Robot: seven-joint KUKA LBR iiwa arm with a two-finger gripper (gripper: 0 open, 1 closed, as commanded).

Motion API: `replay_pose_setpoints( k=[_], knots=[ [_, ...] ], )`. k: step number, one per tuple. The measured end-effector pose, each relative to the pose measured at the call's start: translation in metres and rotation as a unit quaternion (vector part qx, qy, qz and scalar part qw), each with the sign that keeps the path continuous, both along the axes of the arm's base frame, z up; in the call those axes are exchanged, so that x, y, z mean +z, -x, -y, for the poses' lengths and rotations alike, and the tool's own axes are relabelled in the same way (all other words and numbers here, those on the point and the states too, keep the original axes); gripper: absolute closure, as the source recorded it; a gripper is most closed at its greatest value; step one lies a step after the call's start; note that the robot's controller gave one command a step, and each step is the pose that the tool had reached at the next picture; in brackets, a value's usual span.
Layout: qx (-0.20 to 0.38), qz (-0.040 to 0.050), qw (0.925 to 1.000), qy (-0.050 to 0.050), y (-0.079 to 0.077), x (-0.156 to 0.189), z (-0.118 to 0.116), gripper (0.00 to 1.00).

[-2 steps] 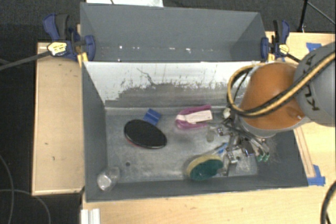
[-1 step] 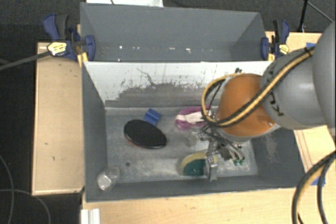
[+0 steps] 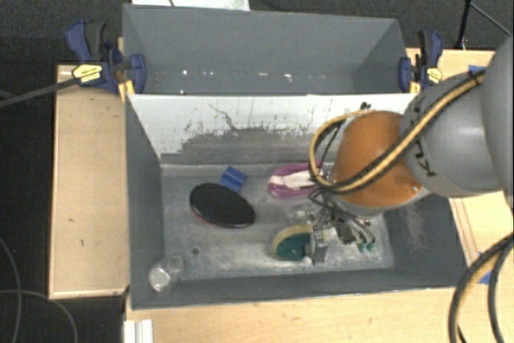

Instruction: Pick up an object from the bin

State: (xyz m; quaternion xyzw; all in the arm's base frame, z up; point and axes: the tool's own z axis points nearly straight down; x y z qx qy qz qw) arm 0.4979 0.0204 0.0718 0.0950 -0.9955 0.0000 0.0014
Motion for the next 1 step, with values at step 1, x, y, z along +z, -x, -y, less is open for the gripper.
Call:
replay_pose_setpoints(
  k=[1],
  knots=[
    [0.002, 0.0000, 1.0000, 0.000, 0.0000, -0.0001, -0.0001, 1.00]
  ],
)
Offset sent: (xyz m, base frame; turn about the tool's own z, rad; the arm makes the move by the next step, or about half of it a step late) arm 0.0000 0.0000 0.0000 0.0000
